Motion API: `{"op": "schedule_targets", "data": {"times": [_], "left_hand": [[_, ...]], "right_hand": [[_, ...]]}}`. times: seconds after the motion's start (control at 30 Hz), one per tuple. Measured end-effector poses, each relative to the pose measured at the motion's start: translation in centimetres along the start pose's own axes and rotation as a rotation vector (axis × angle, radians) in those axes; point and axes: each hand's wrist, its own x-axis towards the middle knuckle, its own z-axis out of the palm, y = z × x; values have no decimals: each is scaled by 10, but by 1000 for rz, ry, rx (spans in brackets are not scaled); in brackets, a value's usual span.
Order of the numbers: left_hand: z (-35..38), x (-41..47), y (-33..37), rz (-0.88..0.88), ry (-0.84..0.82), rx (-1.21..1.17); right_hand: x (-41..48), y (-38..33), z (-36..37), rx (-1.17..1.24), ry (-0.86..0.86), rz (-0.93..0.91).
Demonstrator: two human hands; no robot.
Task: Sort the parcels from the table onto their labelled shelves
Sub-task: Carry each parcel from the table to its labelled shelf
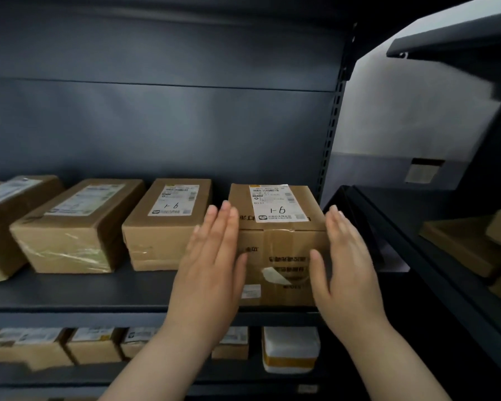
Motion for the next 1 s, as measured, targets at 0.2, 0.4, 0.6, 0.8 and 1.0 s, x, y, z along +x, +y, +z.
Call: {"op": "schedule_targets", "data": {"times": [0.2, 0.4, 0.6, 0.8, 1.0], "left_hand": [[14, -2, 6, 141, -65, 108], [31, 20, -7, 92, -76, 194], [48, 42, -13, 85, -96, 280], [50, 47, -16, 93, -145, 280], [36, 41, -14, 80, -210, 253]], "right_hand": [[-1, -3, 22, -126, -43, -118], [19, 3, 40, -208, -145, -109], [43, 19, 55, -153, -155, -125], [47, 16, 54, -138, -193, -118], [34, -5, 33, -132, -193, 17]]}}
